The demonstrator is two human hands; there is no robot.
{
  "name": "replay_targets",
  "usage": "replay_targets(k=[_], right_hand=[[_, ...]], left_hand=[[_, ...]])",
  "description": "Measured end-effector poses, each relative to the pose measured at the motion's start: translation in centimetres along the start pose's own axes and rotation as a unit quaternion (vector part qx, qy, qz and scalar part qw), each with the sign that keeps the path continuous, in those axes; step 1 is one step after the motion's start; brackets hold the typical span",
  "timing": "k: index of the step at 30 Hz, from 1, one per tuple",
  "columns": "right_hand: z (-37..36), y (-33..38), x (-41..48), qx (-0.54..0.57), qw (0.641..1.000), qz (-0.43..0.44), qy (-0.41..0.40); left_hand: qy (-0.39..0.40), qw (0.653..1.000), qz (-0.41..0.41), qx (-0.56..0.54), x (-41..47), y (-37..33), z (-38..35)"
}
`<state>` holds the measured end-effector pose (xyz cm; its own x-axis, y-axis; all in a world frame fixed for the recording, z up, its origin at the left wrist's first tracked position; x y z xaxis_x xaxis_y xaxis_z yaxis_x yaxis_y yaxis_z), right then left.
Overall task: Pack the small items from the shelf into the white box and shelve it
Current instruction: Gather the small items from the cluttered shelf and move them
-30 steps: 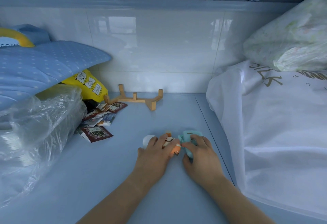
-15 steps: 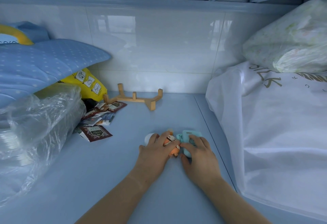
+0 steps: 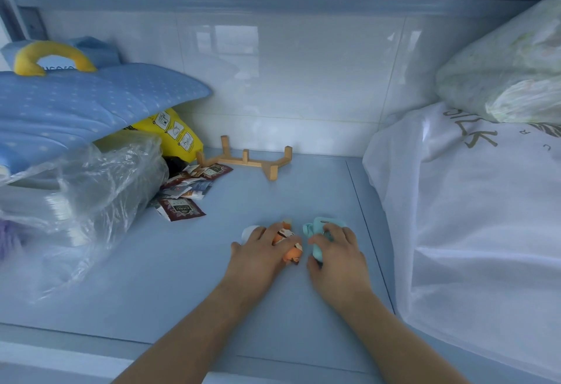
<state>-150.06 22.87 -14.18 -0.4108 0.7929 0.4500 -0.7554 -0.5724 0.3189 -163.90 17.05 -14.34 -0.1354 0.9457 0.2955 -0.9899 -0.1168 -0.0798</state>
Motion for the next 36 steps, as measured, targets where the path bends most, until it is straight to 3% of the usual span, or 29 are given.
replay_targets(k=[6, 13, 19, 26, 36], right_hand=[[1.0, -0.3, -2.4, -0.013, 0.998, 0.054, 0.004], [3.3, -1.7, -5.1, 0.058, 0.992, 0.111, -0.020], [4.2, -2.3, -6.7, 0.125, 0.983, 0.134, -0.014], [4.3, -1.0, -8.9, 0.159, 0.962, 0.220, -0.015], [5.5, 3.6, -9.9, 0.259, 0.925, 0.278, -0.021]], left_hand=[[-0.004, 0.997, 0.064, -0.031, -2.1, -2.0, 0.7], [-0.057, 0.989, 0.134, -0.037, -5.9, -4.5, 1.4], [-0.095, 0.980, 0.171, 0.019, -9.9, -6.8, 2.3], [-0.107, 0.972, 0.206, 0.045, -13.6, -8.4, 2.9], [-0.144, 0.948, 0.272, 0.078, -17.9, -6.1, 5.9]])
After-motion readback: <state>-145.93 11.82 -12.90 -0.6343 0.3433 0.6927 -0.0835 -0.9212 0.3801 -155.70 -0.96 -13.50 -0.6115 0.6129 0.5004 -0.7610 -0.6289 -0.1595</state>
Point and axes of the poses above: each hand's wrist, its own x-axis towards the middle knuckle, its own z-axis out of the back of the hand, y = z × x, the point moved 3 cm from there along x, towards the middle knuckle, and after that the axes turned 7 degrees about -y, right-handed, at the moved point
